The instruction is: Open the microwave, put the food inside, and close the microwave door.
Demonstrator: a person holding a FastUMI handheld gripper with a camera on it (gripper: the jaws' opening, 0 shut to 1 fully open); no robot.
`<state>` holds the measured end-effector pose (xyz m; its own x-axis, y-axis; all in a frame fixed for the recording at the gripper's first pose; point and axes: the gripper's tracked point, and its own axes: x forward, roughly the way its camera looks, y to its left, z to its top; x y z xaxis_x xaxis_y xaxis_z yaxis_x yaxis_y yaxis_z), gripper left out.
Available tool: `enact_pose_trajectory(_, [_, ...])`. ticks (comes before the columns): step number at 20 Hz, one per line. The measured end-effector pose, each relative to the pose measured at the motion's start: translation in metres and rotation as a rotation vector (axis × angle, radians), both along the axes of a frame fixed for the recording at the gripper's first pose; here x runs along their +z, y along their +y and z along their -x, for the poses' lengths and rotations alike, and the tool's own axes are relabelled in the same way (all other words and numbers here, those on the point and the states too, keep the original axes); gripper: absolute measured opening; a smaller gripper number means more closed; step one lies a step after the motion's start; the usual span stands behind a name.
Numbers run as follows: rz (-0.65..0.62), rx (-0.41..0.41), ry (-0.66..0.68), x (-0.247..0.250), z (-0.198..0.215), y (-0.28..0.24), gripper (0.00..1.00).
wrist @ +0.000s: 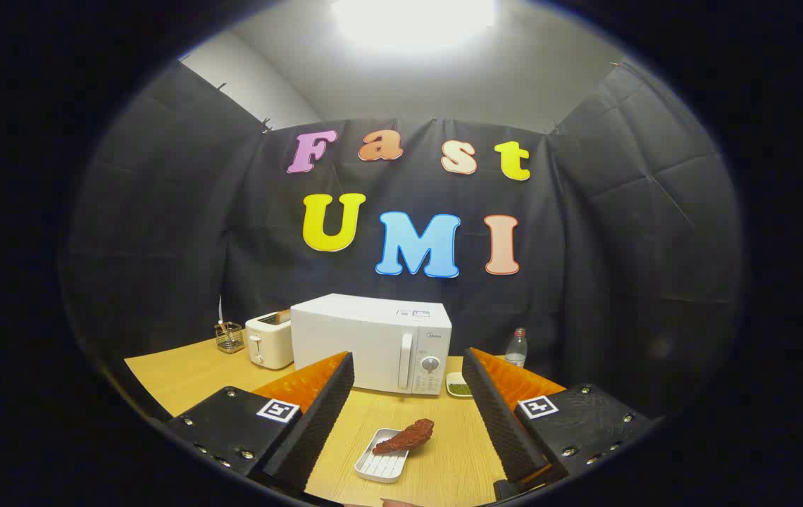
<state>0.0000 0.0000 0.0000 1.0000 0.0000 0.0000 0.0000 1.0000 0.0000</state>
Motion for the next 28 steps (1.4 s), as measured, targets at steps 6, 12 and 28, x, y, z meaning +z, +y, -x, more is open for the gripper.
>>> enact_pose_trajectory(6, [-0.03,-0.023,-0.025,0.01,0.002,-0.009,0.97])
enact_pose_trajectory(12, [-0.046,-0.037,-0.031,0.013,0.005,-0.013,0.97])
enact_pose_trajectory(28, [-0.006,-0.033,-0.05,0.002,-0.031,0.0,0.97])
